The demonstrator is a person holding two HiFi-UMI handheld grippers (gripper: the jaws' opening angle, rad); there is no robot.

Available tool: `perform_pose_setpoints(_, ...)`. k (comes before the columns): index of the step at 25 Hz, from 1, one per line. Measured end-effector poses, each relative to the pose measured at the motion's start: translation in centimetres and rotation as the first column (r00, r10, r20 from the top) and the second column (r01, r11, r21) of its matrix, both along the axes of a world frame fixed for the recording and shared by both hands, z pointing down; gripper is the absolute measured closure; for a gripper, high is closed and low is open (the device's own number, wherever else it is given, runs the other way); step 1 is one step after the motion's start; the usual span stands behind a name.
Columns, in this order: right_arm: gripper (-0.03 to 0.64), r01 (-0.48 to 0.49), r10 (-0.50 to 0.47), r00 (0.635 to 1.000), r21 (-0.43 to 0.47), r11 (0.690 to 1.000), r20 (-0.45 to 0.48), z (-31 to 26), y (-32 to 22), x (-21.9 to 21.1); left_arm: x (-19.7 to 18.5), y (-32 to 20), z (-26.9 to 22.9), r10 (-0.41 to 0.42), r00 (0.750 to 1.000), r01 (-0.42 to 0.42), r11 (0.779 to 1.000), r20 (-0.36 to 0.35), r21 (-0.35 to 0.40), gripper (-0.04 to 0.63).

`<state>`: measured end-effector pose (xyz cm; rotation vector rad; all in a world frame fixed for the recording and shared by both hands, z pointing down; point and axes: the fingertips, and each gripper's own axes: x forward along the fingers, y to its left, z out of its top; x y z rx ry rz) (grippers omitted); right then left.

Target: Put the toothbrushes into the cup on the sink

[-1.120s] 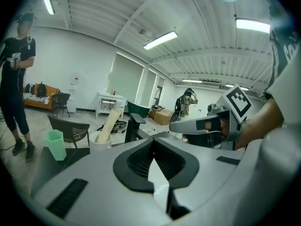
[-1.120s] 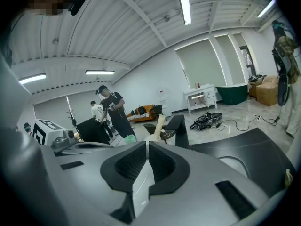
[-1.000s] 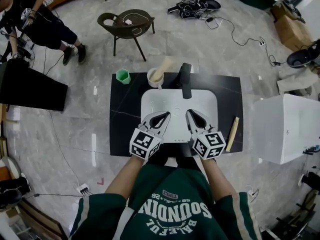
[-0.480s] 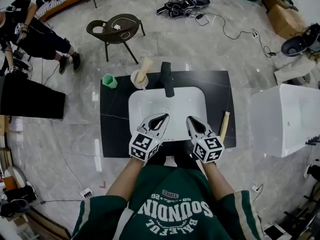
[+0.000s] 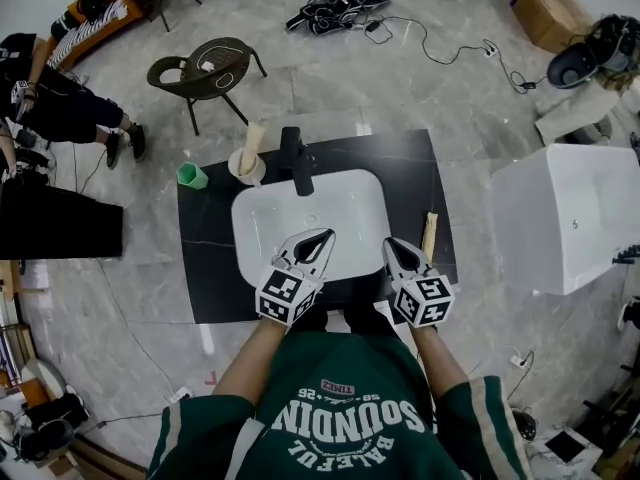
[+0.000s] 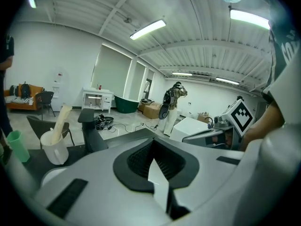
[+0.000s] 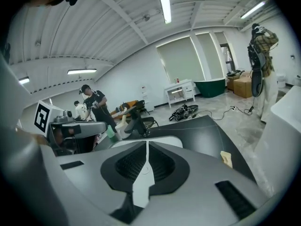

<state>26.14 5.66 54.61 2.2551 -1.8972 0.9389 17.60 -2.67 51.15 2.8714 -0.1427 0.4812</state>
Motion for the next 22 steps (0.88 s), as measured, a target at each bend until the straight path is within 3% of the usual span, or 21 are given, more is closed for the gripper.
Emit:
perform_pose_setpoints(12, 0.561, -0.106, 0.109, 0.994, -0.095, 0.990, 0.020, 3.3, 6.5, 7.6, 4.6, 4.0, 0.8, 0.052, 0.998, -0.052, 0.999, 0.024, -0.007, 0.584)
perform_pose_setpoints(17, 0.449, -0.098, 0.107, 0.994, -0.203, 0.974, 0.033, 5.6, 8.2, 11.0, 5.5, 5.1, 0.7, 0.033, 0.999, -0.032, 0.999, 0.041, -0.016, 0.584)
perform_pose_setpoints(22, 0.428, -0.092, 0.114, 0.992, -0.303, 0.949, 0.056, 8.2, 9.0, 13.8, 5.3, 4.8, 0.4, -0.020, 0.998, 0.020, 1.000, 0.057, -0.010, 0.584)
